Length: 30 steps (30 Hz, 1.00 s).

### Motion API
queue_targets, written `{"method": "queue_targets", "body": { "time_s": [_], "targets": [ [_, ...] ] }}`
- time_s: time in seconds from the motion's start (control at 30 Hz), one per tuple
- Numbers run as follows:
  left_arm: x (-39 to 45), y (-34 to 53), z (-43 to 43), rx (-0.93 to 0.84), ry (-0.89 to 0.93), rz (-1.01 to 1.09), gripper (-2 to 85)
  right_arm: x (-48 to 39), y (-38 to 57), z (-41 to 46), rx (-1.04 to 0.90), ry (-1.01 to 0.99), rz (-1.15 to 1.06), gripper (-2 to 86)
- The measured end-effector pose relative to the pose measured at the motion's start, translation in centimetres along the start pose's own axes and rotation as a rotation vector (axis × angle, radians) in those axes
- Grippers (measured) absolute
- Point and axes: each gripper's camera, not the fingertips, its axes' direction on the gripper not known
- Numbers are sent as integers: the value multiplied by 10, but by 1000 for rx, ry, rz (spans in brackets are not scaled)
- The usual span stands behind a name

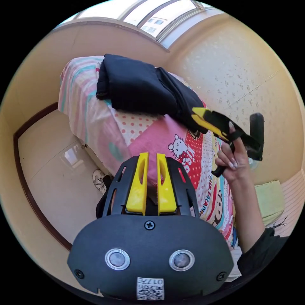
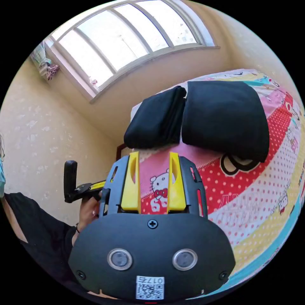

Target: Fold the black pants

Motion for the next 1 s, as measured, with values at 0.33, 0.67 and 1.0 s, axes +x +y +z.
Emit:
{"method": "queue_targets", "body": {
  "time_s": [0.33, 0.67, 1.0],
  "targets": [
    [15, -29, -10, 34, 104, -62, 54, 123, 25, -16, 467, -1006, 183, 40],
    [53, -34, -31, 139, 155, -44, 73, 294, 129, -347, 1250, -1114, 62, 25],
    [147, -40, 50, -130, 423, 124, 101, 320, 498, -572, 1256, 106, 423, 28]
  ]
}}
